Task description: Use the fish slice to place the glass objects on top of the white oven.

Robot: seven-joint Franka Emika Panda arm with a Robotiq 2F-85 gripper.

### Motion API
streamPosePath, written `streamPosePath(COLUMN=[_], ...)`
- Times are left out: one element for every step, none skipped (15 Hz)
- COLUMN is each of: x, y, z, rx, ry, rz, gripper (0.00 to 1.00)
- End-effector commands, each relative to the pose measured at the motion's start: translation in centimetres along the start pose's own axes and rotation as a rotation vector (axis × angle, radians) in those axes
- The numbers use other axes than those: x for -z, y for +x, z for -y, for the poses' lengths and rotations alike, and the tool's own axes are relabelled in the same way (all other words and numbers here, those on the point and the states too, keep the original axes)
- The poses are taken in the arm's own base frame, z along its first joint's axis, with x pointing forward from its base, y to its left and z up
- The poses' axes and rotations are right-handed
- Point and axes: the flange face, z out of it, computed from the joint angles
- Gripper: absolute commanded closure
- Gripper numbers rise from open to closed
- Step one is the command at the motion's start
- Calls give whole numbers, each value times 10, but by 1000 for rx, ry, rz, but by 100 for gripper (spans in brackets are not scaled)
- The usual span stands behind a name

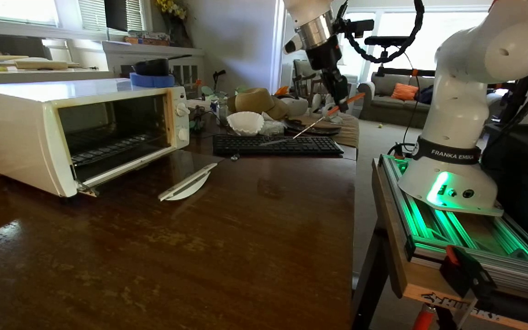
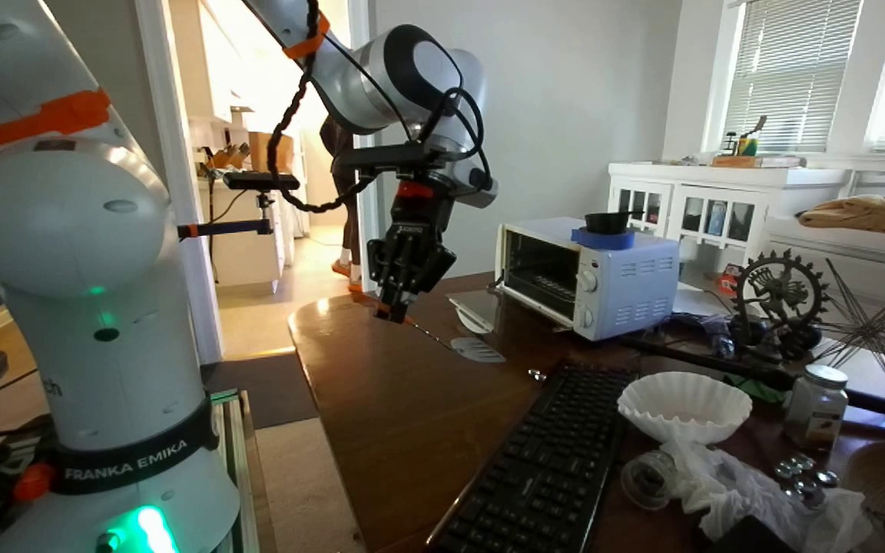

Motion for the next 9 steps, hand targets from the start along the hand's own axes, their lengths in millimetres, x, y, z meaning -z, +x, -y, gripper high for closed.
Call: streamPosePath(x=[-12, -14, -17, -19, -21, -22, -23, -23, -23], y=[22, 26, 31, 34, 38, 42, 46, 50, 54], z=[8, 10, 12, 14, 16, 17, 19, 19, 20], rx=[-2, -7, -11, -13, -9, -3, 5, 10, 11], ry=[-69, -80, -88, -96, -101, -104, -109, -115, -120], rz=[15, 16, 17, 17, 6, 1, -11, -23, -37], gripper=[94, 94, 94, 94, 94, 94, 94, 94, 94])
